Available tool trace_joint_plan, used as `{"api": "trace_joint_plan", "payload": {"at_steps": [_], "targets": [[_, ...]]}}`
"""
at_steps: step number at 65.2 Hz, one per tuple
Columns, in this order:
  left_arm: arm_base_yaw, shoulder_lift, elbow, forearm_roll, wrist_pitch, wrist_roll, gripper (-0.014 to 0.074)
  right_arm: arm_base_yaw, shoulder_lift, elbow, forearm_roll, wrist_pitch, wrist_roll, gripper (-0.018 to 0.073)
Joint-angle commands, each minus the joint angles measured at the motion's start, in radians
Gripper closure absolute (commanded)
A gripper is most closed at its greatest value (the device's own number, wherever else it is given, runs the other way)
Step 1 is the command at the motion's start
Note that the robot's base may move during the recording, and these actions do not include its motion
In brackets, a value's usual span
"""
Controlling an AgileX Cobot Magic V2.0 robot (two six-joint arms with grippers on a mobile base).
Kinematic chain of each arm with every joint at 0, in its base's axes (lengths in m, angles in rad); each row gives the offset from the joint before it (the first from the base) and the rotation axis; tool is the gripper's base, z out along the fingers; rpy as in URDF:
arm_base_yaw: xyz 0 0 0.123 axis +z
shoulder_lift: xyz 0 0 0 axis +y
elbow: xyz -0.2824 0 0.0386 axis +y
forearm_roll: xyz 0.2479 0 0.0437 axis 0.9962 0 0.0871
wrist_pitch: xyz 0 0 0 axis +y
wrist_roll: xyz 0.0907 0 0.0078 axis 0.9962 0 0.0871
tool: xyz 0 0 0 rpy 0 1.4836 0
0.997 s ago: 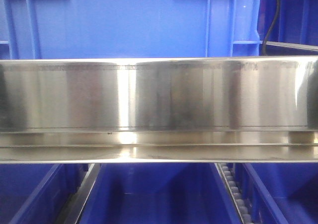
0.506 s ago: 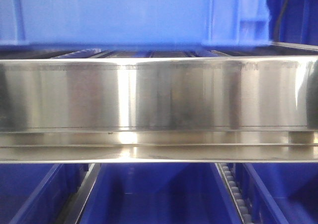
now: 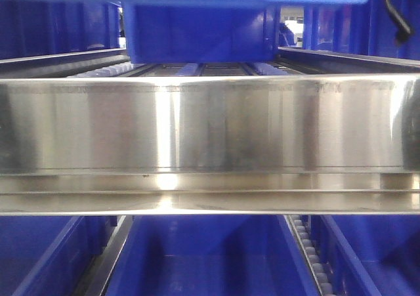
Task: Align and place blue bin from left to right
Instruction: 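Lift the blue bin with both grippers and pull it off the shelf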
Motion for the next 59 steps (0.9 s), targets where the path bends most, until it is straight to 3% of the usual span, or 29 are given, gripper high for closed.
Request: {"api": "trace_joint_plan", "payload": {"at_steps": [1, 14, 59], "targets": [[-0.008, -0.036, -0.025, -0.029, -0.06, 0.045, 0.0707, -0.01, -0.023, -0.032, -0.064, -0.054, -0.023, 0.0712], [-0.033, -0.036, -0.025, -0.022, -0.06, 0.045, 0.0707, -0.01, -0.01, -0.034, -0.07, -0.059, -0.023, 0.0712], [-0.033, -0.036, -0.025, -0.049, -0.06, 0.045, 0.0707, -0.01, 0.012, -0.034, -0.1, -0.11, -0.023, 0.0712]]}}
